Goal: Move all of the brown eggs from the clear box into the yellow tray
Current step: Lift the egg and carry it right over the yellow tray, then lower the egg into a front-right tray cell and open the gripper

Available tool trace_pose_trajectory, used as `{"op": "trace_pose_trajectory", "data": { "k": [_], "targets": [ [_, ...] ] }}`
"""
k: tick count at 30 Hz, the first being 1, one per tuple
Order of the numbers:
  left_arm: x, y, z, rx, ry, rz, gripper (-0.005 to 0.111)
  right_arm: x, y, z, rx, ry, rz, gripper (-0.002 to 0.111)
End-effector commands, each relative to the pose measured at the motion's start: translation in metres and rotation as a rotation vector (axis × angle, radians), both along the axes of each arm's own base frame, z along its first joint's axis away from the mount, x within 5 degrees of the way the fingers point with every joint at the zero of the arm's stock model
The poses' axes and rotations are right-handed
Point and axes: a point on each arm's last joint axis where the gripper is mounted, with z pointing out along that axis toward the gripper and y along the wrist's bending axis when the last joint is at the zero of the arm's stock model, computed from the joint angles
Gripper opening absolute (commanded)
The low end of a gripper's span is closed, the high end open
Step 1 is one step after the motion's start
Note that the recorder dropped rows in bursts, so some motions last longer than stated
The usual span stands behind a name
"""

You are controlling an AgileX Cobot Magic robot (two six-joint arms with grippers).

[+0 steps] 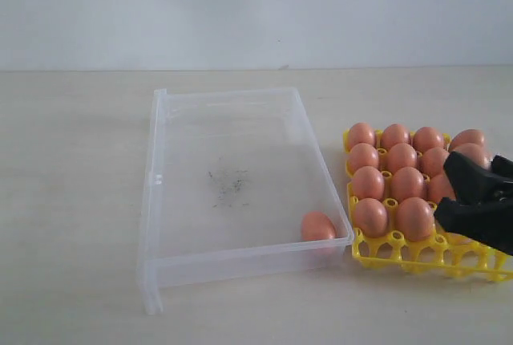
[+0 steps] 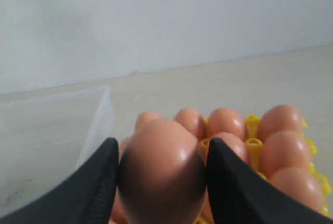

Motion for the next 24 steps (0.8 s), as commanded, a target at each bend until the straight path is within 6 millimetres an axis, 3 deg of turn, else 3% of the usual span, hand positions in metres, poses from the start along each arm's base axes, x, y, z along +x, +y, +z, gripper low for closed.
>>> {"op": "trace_pose_trajectory", "data": {
  "k": [1, 10, 24],
  "targets": [
    [0.000, 0.000, -0.001, 0.000, 0.002, -0.004, 0.004, -0.001, -0.002, -0.004, 0.005, 0.030, -0.014, 0.000],
    [0.000, 0.000, -0.001, 0.000, 0.002, -0.004, 0.004, -0.006, -0.006, -0.022, 0.069, 0.231, -0.082, 0.000],
    [0.000, 0.000, -0.001, 0.000, 0.002, -0.004, 0.004, -0.007, -0.009, -0.025, 0.072, 0.263, -0.115, 0.000]
  ]
}}
